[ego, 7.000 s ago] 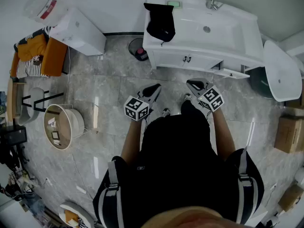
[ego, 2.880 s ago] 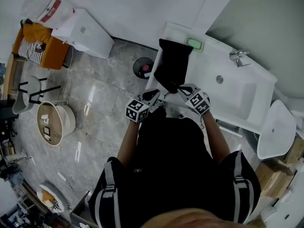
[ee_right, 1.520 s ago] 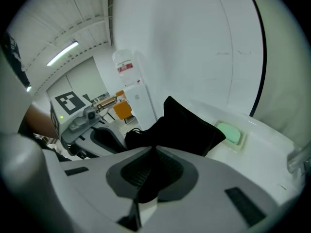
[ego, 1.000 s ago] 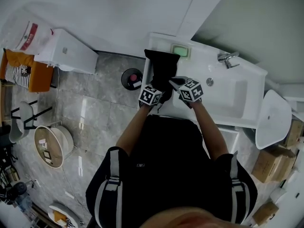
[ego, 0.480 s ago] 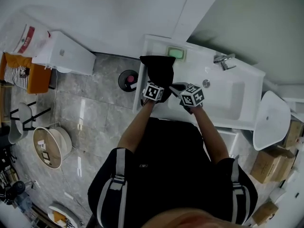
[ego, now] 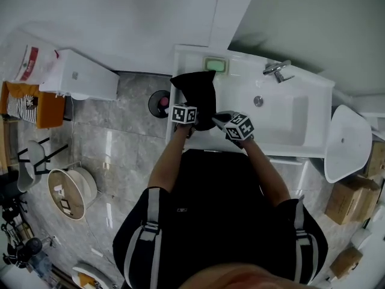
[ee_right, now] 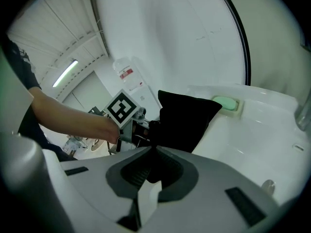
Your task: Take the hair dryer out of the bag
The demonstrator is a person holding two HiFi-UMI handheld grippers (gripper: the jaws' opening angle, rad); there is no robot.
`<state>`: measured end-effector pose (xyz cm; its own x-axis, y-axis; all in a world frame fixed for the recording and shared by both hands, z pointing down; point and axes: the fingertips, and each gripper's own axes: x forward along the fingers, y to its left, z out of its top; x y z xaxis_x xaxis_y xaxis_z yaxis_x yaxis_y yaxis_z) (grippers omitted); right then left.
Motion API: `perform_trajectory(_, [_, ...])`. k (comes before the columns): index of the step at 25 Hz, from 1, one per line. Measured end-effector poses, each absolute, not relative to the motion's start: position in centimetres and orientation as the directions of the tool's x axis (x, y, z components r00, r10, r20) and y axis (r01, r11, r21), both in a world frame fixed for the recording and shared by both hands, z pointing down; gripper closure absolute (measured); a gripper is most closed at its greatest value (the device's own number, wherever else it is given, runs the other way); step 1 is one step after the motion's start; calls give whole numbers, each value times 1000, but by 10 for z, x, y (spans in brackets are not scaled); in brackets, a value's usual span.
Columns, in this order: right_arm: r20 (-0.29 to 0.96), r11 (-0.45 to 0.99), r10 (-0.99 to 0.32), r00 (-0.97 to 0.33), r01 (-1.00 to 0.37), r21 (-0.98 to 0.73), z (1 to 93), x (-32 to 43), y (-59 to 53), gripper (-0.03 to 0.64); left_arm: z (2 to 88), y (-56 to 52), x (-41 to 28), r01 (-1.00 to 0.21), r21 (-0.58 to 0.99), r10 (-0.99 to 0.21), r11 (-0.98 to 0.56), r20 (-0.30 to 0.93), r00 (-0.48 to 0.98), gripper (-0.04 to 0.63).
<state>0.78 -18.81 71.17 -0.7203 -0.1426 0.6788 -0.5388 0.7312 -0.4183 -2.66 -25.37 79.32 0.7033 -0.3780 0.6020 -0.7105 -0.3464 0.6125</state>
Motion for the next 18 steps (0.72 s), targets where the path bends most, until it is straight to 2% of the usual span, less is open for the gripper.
perform_trajectory(4, [668,735,-138,-731,-528,-426,711,7,-186,540,773,-250,-26,-572,758,-385,-314,449,806,408])
perform_trajectory(8, [666,741,-120,-736,-513,-433,712,7,-177,540,763,-237,-22,-475,825,-361,-307,361,860,410])
perform_trajectory(14, [624,737,-128,-771,-495,-460,705,8,-164,538,739,-212,-24,-377,856,-318,-352,270,909,410])
perform_trajectory(18, [582,749,-113,-805,-454,-482,697,9,-152,508,726,-196,-30,-352,844,-292,-405,246,924,409])
